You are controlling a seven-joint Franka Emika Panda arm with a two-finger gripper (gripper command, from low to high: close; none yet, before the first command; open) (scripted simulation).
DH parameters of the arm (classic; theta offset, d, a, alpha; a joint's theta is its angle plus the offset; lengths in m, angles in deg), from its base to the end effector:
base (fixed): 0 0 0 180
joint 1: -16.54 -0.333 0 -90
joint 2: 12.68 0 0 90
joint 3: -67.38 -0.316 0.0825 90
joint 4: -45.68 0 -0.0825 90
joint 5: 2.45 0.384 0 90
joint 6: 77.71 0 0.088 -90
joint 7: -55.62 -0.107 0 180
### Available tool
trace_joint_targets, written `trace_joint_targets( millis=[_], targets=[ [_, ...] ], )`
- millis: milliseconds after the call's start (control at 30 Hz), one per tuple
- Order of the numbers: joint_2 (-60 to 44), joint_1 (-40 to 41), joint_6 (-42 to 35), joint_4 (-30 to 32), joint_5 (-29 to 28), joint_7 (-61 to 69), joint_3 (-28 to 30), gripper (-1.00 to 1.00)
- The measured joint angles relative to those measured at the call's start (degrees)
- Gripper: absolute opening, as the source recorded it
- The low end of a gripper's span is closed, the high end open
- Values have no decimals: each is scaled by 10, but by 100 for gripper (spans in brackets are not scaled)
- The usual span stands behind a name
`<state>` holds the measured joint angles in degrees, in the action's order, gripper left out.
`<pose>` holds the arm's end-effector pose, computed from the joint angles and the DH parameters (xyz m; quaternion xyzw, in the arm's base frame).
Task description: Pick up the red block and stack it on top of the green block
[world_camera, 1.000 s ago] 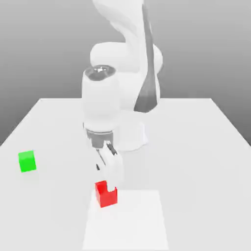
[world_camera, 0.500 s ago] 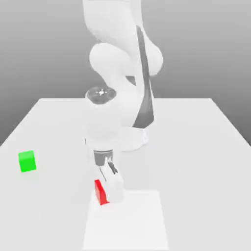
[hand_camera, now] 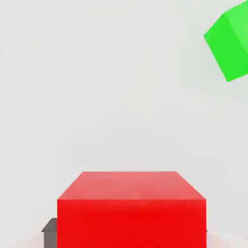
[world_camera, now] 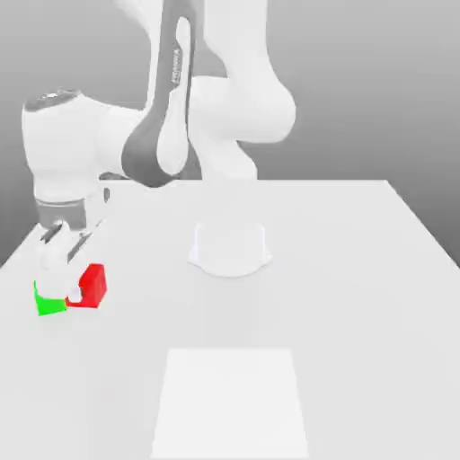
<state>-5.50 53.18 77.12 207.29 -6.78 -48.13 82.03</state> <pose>0.2368 -0.2854 0.2383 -0.2502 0.9682 -0.0019 0.0006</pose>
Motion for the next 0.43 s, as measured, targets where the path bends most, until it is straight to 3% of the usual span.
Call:
trace_joint_targets(
  millis=[133,300,333,433],
  targets=[
    [-10,65,-4,-14,-5,7,59,-100],
    [-107,69,82,-20,89,75,48,-100],
    [-125,75,97,-21,110,90,38,100],
    [-125,75,97,-21,110,90,38,100]
  ],
)
